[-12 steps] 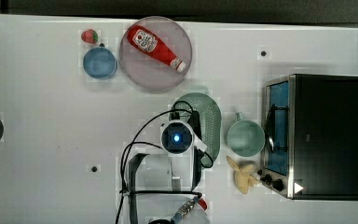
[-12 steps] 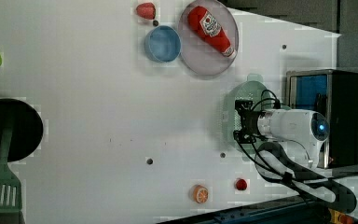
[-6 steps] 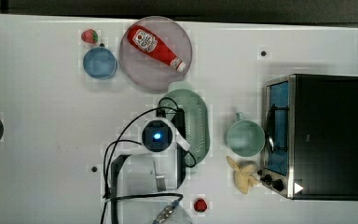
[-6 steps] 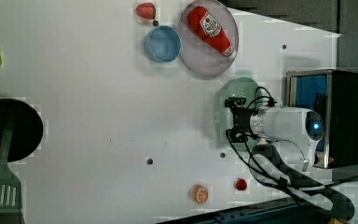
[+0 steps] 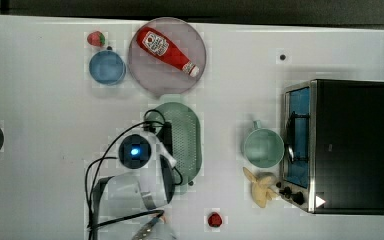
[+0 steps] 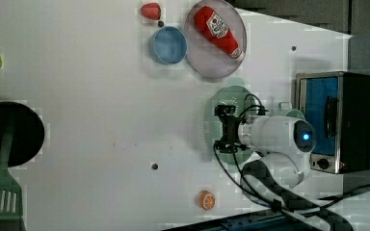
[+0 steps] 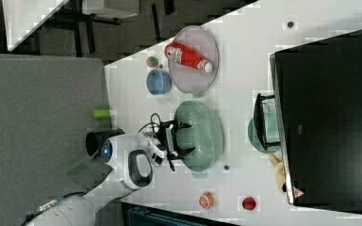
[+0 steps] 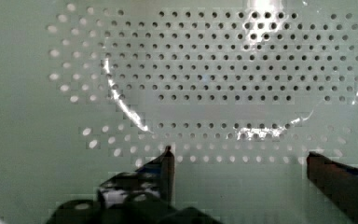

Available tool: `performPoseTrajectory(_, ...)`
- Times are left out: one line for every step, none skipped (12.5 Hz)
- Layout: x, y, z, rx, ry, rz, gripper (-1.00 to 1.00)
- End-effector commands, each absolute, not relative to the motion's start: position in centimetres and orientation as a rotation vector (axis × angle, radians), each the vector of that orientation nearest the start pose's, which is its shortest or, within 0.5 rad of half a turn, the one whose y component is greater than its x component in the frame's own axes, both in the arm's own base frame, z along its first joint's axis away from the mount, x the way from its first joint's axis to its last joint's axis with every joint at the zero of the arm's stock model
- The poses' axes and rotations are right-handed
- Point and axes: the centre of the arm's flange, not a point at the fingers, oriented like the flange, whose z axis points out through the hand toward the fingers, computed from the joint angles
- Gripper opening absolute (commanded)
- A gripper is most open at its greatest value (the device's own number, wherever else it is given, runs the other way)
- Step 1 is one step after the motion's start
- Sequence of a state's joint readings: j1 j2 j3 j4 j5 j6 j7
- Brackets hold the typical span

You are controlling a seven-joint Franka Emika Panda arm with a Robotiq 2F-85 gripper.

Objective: Drag strainer right to left.

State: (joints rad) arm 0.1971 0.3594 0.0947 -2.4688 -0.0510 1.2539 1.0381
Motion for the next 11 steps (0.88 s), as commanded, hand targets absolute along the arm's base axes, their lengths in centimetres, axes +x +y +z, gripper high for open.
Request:
performPoseTrajectory(44.3,18.6,15.7,-2.275,2.120,0.036,1.00)
performPoseTrajectory(44.3,19.3,15.7,-2.293,2.110,0.043,1.00)
performPoseTrajectory(44.4,20.0,15.6,-2.307,2.103,0.049,1.00)
performPoseTrajectory(44.5,20.6,15.5,-2.319,2.104,0.058,1.00)
performPoseTrajectory(44.9,21.4,15.5,-2.321,2.102,0.060,1.00)
performPoseTrajectory(45.2,22.1,15.5,-2.319,2.106,0.063,1.00)
performPoseTrajectory(45.5,22.9,15.5,-2.311,2.124,0.069,1.00)
performPoseTrajectory(45.8,23.9,15.6,-2.307,2.131,0.072,1.00)
performPoseTrajectory(46.0,24.9,15.6,-2.301,2.141,0.075,1.00)
performPoseTrajectory(46.1,25.9,15.6,-2.297,2.149,0.077,1.00)
performPoseTrajectory(46.3,27.1,15.7,-2.290,2.144,0.076,1.00)
